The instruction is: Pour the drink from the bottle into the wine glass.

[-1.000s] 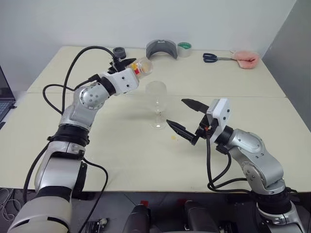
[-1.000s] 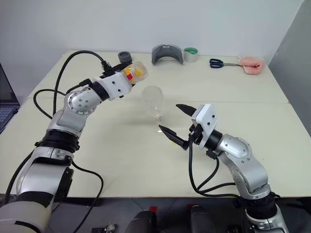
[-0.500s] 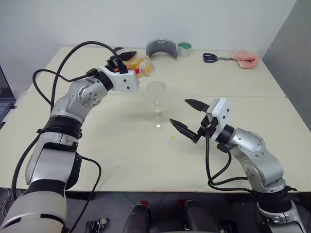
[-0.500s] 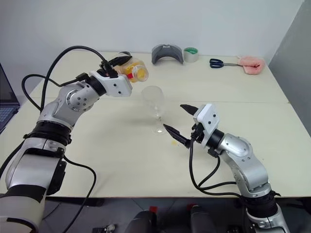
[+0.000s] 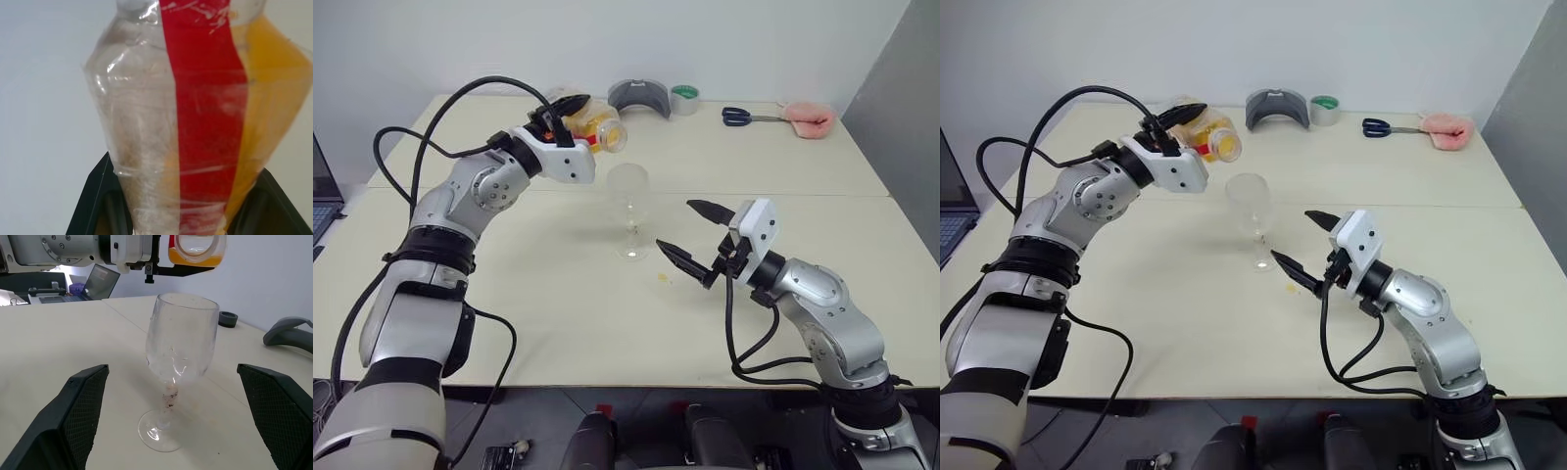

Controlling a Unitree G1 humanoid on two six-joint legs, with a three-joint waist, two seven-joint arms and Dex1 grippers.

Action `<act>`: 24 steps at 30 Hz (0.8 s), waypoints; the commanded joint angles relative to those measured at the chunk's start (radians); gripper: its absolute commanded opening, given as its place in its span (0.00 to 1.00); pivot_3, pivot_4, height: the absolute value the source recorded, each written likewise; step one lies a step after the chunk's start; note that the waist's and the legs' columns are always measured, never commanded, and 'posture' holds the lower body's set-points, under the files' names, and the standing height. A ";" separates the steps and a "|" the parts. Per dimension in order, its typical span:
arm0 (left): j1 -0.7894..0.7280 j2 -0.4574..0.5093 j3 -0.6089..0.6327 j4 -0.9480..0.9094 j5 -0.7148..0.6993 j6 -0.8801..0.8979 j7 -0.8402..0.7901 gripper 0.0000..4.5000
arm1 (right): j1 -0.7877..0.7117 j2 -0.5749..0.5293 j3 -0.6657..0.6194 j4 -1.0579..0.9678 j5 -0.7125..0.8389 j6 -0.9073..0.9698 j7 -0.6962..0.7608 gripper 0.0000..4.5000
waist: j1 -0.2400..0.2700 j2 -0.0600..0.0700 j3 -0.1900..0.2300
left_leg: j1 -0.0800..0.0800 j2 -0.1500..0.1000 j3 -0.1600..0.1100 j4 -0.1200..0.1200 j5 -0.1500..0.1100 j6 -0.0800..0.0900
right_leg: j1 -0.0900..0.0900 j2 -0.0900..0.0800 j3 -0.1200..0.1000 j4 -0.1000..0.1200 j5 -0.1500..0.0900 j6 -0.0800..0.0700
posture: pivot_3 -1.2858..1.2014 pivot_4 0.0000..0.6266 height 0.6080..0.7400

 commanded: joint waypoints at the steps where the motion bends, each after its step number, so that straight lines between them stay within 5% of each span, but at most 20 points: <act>1: -0.049 0.025 0.005 -0.021 0.007 -0.012 0.038 0.40 | -0.001 -0.004 -0.013 -0.027 -0.003 -0.019 -0.003 1.00 | 0.000 0.000 0.000 | 0.000 0.000 0.000 0.000 0.000 0.000 | 0.000 0.000 0.000 0.000 0.000 0.000 | 0.52 0.24 1.00; 24: -0.101 0.060 -0.034 0.037 0.086 -0.040 0.147 0.40 | 0.000 0.023 -0.033 -0.030 0.033 -0.002 -0.017 1.00 | 0.000 0.000 0.000 | 0.000 0.000 0.000 0.000 0.000 0.000 | 0.000 0.000 0.000 0.000 0.000 0.000 | 0.52 0.24 1.00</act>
